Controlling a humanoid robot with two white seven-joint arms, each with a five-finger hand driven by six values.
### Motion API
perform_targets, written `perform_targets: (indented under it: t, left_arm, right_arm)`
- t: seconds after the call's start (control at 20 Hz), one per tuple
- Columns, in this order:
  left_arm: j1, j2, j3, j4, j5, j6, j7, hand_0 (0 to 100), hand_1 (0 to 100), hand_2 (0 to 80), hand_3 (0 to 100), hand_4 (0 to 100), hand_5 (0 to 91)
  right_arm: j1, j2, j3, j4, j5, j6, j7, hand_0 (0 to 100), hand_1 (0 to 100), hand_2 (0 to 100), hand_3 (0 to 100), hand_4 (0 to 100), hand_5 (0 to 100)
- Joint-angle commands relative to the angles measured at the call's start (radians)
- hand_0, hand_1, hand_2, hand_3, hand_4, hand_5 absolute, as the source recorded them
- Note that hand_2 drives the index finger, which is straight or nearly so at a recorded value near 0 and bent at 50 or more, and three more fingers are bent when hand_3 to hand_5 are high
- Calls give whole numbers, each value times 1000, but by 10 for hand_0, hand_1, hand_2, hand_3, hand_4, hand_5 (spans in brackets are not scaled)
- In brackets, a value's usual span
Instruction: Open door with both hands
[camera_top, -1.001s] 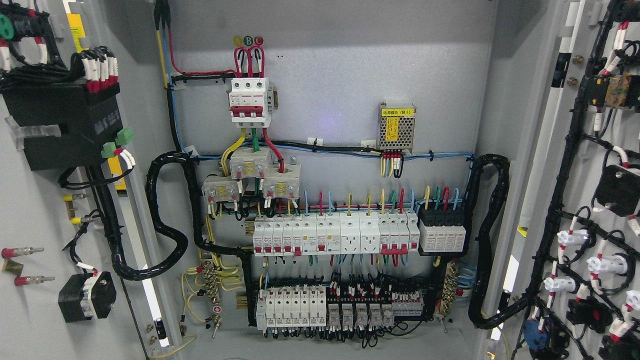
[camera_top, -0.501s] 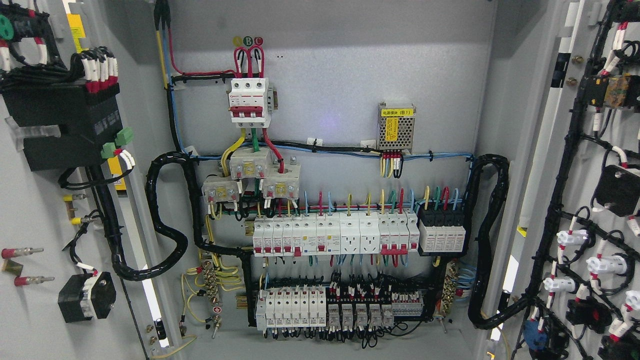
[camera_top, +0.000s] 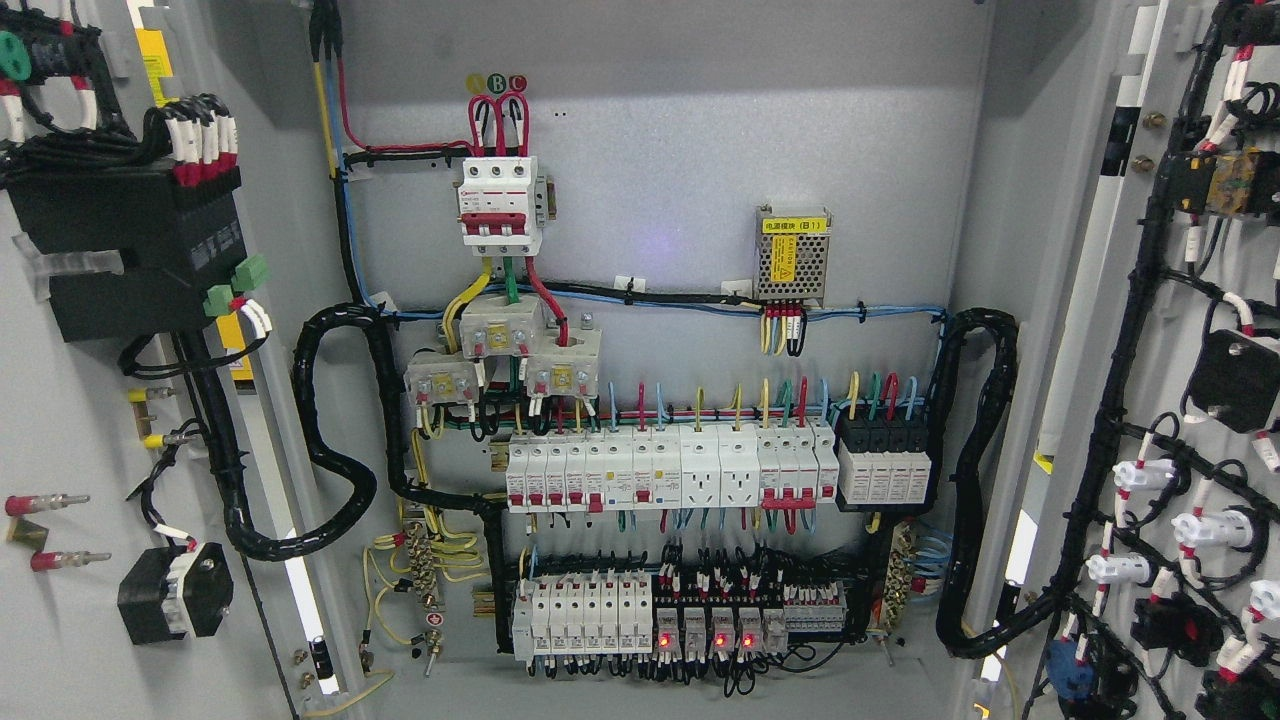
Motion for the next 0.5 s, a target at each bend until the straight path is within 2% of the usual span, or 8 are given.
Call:
perform_targets:
  t: [0.0,0.1,0.2,0.25,0.35,0.45]
  left_arm:
    - [95,5,28,-813,3,-17,-2,0,0,0,0,0,0]
    - [116,2,25,-893,3,-40,-2,0,0,0,0,0,0]
    - [118,2,12,-913,3,-134,-16,0,0,0,0,0,0]
    - [118,3,6,-913,3,-200,-37,0,0,0,0,0,0]
    - [119,5,-27,-915,0,-320,-123,0,0,0,0,0,0]
    - [119,2,-35,-916,0,-376,-183,0,0,0,0,0,0]
  right_arm:
    - [41,-63,-183,-69,0,-54,0,201,121,0,0,0,0]
    - [43,-80,-194,-69,0,-89,0,201,121,0,0,0,0]
    - [47,-123,-194,-68,0,-102,0,201,121,0,0,0,0]
    - [49,-134,-197,-68,0,-105,0,201,122,0,0,0,0]
    - [47,-138,-224,-68,0,-106,2,201,121,0,0,0,0]
    - [37,-141,-237,-66,0,-108,2,201,121,0,0,0,0]
